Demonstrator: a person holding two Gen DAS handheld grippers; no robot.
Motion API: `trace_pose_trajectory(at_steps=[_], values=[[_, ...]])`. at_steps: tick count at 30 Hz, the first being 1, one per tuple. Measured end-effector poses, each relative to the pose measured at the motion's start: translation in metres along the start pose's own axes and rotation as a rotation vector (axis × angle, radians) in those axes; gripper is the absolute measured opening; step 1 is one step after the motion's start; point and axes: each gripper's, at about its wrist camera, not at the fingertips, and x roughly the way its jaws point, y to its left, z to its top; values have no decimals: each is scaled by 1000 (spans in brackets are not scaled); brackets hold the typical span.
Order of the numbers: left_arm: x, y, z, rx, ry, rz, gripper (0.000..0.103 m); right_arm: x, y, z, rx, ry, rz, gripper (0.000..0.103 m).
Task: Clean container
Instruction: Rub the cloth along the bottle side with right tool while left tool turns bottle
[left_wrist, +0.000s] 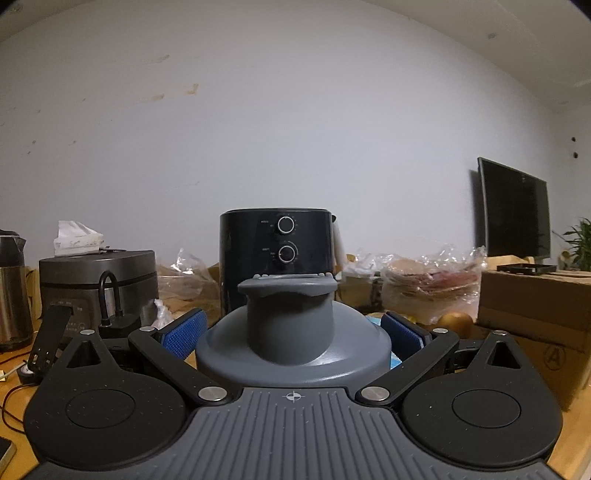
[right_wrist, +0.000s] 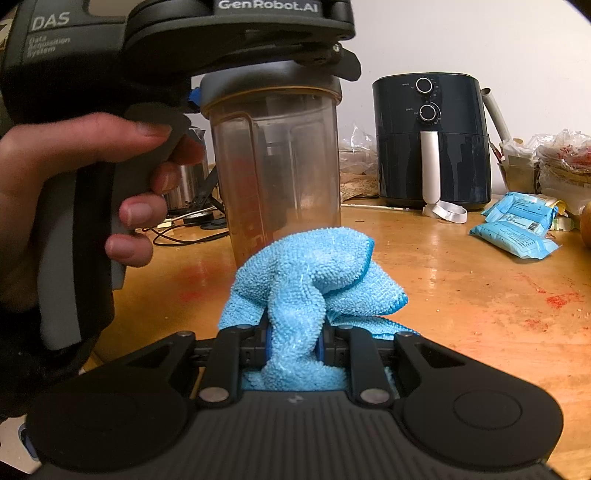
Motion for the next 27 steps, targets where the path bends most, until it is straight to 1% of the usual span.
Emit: trace_pose_trajectory(at_steps=[3,10,11,12,13,17,23,27], values=[[-1,-3,0,7,-2,21,103,0,0,0,1,-1,1,15],[0,-5,0,-1,15,31,103,0,0,0,2,-2,0,16],[0,-5,0,-3,14,33,102,0,0,0,2,-2,0,16],[0,-5,0,-5,14,37,97,0,0,0,2,-2,0,16],[-1,-5,0,-6,13,48,95,0,0,-1,2,-2,0,16],[0,-5,1,-10,19,54,95,0,0,-1,2,-1,-1,16],[0,-4,1,-7,20,41,95,0,0,-2,2,-2,0,16],[-1,0,-1,-4,10,9,95,-1,0,-2,2,-2,1,16]])
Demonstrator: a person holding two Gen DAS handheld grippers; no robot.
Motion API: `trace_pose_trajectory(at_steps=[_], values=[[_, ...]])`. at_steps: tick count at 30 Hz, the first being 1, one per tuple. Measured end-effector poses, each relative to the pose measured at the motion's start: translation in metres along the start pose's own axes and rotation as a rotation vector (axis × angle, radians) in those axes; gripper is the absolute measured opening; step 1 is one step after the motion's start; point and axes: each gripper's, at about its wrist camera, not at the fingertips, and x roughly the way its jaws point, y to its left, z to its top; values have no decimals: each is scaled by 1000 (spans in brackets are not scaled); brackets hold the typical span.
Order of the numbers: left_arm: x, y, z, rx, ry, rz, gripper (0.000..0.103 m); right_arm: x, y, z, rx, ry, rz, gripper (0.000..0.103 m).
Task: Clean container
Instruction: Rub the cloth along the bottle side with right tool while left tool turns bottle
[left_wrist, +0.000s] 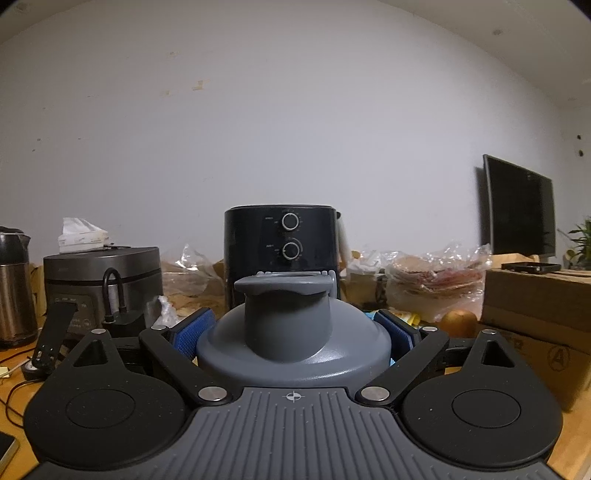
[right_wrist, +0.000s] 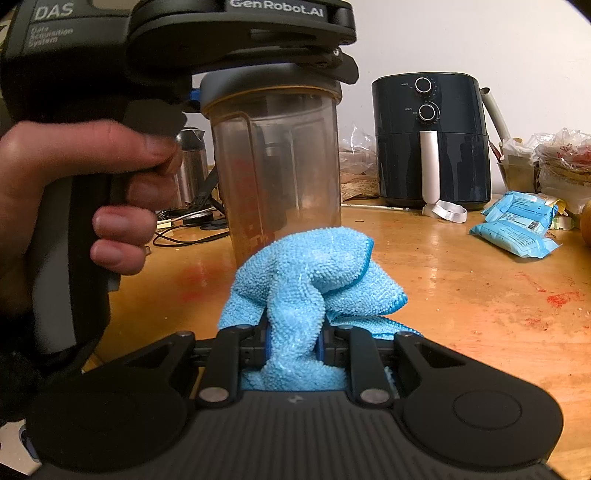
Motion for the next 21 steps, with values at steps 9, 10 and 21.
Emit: trace_pose_trajectory(at_steps=[9,10,21], values=[[1,8,-1,9,-4,-79,95,-1,1,0,1,0,0,16],[1,9,-1,9,-3,-90,95,-1,1,0,1,-1,0,16],[4,24,-3,14,-5,-223,94,-2,1,0,2,0,1,16]])
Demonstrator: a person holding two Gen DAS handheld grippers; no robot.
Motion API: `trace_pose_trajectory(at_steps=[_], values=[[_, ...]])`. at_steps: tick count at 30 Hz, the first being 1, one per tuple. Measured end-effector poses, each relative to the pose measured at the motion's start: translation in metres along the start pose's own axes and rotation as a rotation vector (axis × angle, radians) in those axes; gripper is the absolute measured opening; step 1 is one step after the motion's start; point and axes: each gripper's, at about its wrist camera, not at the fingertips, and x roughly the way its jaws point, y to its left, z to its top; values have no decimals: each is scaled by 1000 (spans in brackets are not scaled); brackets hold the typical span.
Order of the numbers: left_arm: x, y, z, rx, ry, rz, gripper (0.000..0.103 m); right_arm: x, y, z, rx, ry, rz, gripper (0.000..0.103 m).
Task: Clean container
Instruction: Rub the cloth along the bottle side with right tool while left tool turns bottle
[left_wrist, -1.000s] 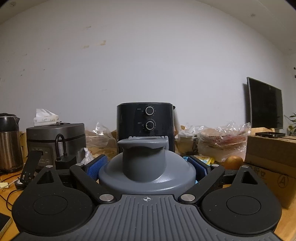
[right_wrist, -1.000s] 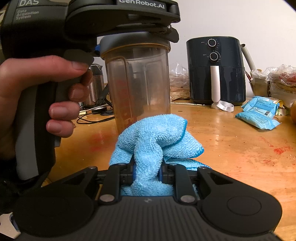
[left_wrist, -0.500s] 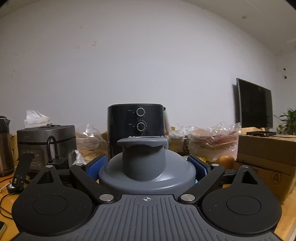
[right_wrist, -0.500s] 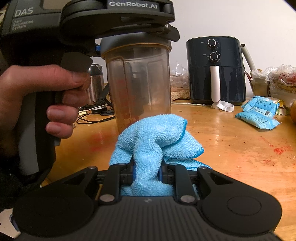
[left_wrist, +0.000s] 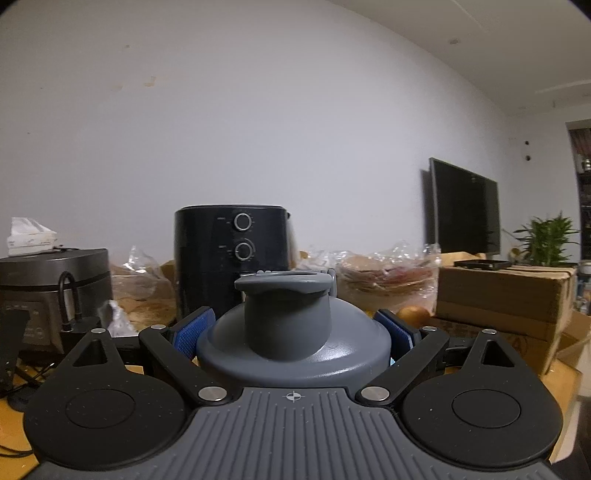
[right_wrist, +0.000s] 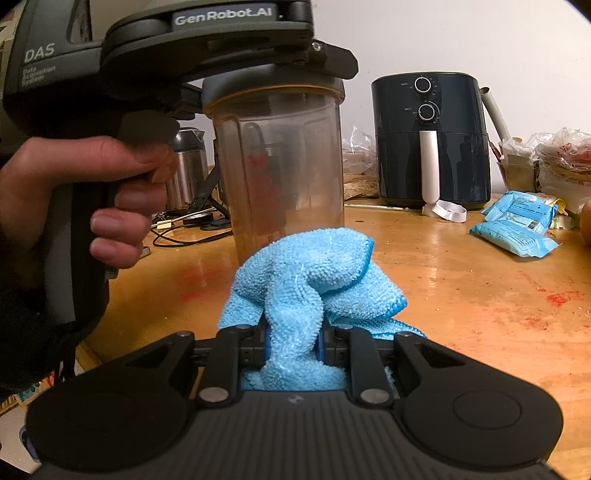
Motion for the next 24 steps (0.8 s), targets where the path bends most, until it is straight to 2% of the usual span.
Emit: trace_pose_trajectory(at_steps=[13,24], values=[[2,17,-2,3,-4,-132,94,0,1,-1,-1,1,-3,18],[7,33,-6,-32,4,-257,94,0,0,0,-1,1,-1,18]])
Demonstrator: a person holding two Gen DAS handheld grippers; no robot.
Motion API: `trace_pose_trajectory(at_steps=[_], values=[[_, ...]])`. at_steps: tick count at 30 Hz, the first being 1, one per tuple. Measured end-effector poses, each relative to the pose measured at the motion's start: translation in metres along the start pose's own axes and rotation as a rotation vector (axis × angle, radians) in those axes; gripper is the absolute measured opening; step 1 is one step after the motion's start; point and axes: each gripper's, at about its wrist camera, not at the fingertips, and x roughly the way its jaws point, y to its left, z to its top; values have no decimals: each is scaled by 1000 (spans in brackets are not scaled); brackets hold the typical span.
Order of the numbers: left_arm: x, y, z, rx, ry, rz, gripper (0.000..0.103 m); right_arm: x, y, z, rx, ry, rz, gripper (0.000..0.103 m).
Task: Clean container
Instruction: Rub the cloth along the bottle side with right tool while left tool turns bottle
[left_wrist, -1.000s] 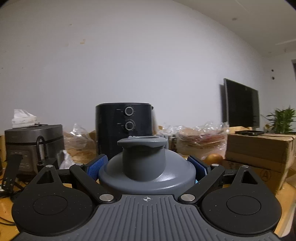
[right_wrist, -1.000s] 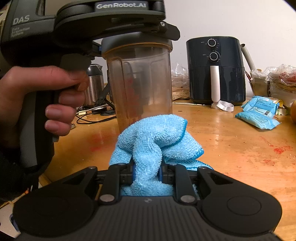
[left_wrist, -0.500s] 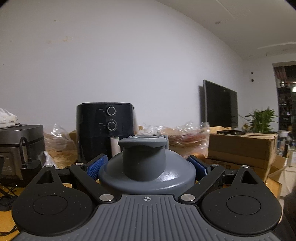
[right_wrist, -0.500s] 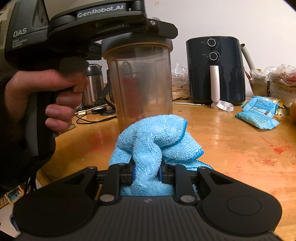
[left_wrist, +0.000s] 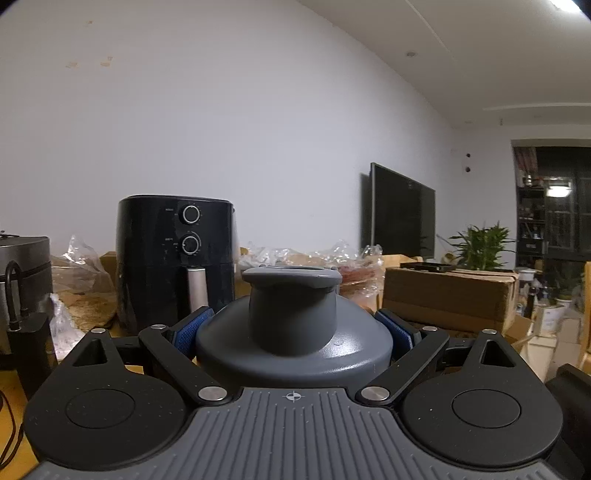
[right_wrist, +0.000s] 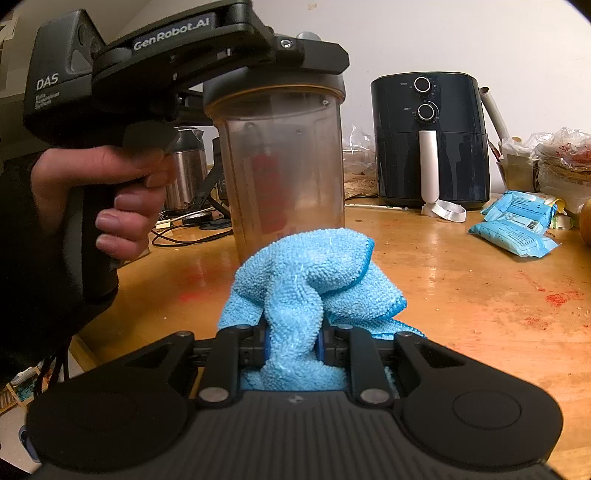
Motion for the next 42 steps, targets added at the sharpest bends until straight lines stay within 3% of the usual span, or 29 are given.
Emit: trace_pose_trajectory(at_steps=[14,28,42], values=[[4,14,1,14,26,-119,95,0,1,-1,1,-1,0,19],[8,16,2,15,28,-124,95,1,1,0,4,-4,-1,22],[8,15,2,14,23,-125,95,-2,0,8,4,-28,2,17]])
